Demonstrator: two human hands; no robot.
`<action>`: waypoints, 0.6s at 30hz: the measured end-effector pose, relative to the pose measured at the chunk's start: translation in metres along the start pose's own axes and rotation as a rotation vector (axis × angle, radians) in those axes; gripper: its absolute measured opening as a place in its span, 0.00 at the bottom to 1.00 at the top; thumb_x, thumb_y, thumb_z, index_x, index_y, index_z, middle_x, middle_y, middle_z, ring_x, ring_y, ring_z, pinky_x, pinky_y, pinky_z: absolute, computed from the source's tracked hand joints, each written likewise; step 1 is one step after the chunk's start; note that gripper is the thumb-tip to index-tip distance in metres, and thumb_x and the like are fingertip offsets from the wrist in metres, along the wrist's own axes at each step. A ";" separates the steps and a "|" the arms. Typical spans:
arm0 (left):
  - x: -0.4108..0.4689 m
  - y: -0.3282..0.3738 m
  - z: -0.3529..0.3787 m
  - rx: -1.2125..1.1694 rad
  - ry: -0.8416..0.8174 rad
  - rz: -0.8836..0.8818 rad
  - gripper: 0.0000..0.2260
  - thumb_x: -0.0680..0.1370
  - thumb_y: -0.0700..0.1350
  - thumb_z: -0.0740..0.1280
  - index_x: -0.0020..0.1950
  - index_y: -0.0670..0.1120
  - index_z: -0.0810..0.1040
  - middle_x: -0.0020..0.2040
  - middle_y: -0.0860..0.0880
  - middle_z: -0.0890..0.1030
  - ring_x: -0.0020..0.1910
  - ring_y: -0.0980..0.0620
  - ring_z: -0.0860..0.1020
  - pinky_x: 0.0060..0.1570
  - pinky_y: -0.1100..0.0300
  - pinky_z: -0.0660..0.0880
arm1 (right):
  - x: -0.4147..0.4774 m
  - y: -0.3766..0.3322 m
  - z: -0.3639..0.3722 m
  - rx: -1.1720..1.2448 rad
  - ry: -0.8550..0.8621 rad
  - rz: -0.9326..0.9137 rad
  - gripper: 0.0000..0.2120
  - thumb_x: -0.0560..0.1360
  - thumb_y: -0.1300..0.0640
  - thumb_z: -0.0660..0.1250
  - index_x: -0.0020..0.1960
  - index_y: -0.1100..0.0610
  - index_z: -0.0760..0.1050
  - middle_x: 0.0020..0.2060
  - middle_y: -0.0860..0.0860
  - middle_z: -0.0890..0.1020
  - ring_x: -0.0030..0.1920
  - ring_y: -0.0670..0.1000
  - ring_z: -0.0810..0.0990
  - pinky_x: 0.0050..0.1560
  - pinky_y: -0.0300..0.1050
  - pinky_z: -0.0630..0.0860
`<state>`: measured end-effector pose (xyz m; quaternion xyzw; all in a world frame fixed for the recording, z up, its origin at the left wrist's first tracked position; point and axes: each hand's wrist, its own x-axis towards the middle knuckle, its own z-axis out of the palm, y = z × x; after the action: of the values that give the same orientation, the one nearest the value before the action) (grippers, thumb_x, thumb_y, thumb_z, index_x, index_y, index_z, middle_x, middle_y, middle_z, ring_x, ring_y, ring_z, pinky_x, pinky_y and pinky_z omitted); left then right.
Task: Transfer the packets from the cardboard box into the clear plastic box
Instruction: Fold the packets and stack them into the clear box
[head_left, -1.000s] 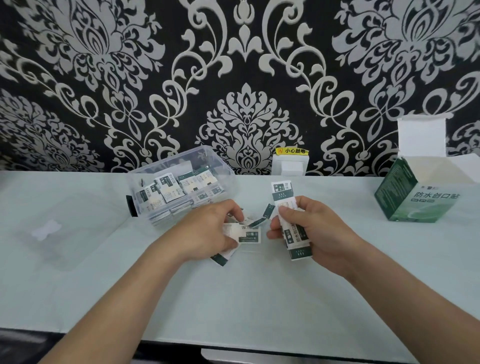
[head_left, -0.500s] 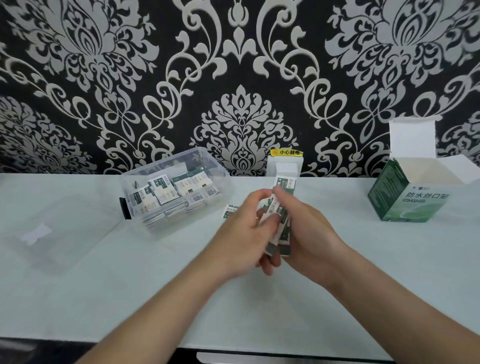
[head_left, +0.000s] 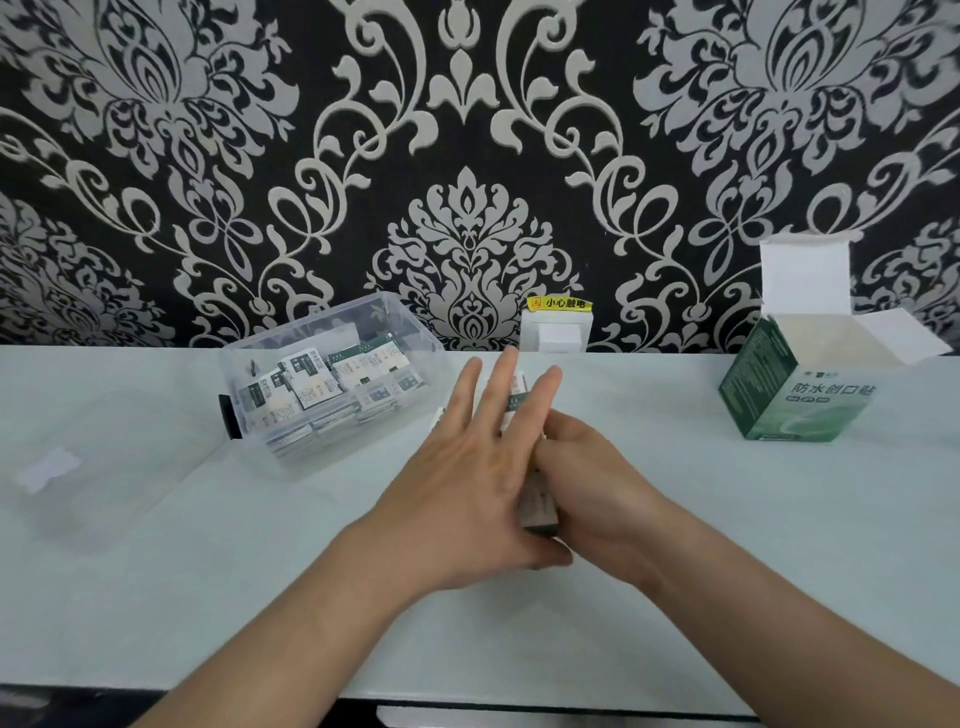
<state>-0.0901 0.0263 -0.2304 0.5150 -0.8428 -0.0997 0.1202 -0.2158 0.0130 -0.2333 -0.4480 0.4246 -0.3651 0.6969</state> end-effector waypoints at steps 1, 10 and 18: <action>0.001 -0.004 0.000 -0.011 0.012 0.003 0.54 0.65 0.63 0.72 0.75 0.61 0.34 0.76 0.57 0.31 0.75 0.52 0.31 0.73 0.56 0.46 | 0.000 0.000 0.000 -0.049 -0.011 -0.002 0.16 0.77 0.67 0.57 0.59 0.56 0.76 0.46 0.56 0.85 0.44 0.52 0.85 0.41 0.45 0.78; 0.001 -0.018 -0.012 0.019 0.213 -0.034 0.35 0.66 0.63 0.65 0.71 0.57 0.61 0.74 0.51 0.57 0.71 0.50 0.58 0.68 0.54 0.62 | 0.002 0.002 -0.001 -0.091 -0.104 -0.036 0.11 0.79 0.66 0.59 0.58 0.63 0.75 0.46 0.59 0.82 0.45 0.52 0.80 0.51 0.51 0.80; 0.004 -0.032 -0.039 -0.812 0.162 -0.101 0.25 0.66 0.58 0.73 0.63 0.61 0.74 0.58 0.55 0.75 0.53 0.53 0.75 0.50 0.58 0.75 | 0.002 -0.014 -0.012 0.274 -0.240 0.117 0.12 0.74 0.65 0.54 0.43 0.60 0.76 0.29 0.56 0.73 0.23 0.48 0.67 0.30 0.40 0.58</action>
<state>-0.0529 0.0066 -0.2020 0.4729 -0.6964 -0.3888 0.3745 -0.2282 0.0027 -0.2235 -0.3636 0.3101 -0.3224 0.8171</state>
